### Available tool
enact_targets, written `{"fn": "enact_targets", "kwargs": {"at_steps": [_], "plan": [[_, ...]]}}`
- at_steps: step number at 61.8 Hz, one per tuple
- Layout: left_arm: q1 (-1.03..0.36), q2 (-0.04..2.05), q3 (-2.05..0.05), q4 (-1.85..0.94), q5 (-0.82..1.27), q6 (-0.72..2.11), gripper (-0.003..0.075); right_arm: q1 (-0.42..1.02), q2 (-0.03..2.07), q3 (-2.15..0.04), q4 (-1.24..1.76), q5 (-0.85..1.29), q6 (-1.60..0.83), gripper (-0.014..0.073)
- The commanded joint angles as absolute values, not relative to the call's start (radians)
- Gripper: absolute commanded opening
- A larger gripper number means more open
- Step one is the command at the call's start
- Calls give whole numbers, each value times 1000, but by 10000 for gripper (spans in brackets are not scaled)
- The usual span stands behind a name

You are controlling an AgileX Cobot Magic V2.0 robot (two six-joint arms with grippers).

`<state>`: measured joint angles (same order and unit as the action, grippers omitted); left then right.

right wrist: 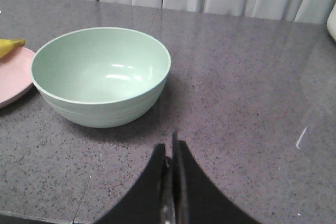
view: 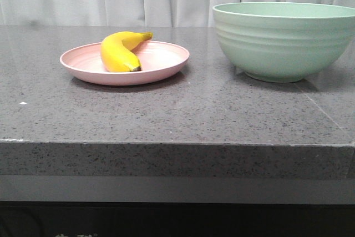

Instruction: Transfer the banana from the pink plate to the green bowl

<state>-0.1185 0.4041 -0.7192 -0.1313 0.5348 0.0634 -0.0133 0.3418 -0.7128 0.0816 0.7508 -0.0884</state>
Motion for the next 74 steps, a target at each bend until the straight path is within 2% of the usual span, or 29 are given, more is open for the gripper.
{"fn": "enact_targets", "kwargs": {"at_steps": [1, 20, 26, 31, 40, 42, 46, 65, 74], "plan": [[-128, 452, -746, -139, 470, 54, -18, -19, 383, -747, 83, 693, -98, -68], [-128, 590, -728, -125, 478, 54, -18, -19, 405, -697, 83, 686, -98, -66], [-128, 622, -728, -111, 478, 56, 0, -19, 405, -692, 83, 683, -98, -6], [-128, 645, -728, -107, 476, 59, 102, -19, 405, -692, 83, 683, -98, 118], [-128, 671, -728, -103, 459, 58, 452, -19, 405, -692, 83, 681, -98, 401], [-128, 676, -728, -103, 454, 58, 519, -19, 405, -692, 83, 681, -98, 434], [-128, 687, -733, -103, 449, 58, 590, -19, 405, -692, 83, 678, -98, 471], [-132, 811, -842, -201, 530, 67, 600, -19, 405, -692, 83, 655, -98, 473], [-213, 877, -904, -203, 544, 68, 600, -19, 405, -692, 84, 654, -98, 473]]}}
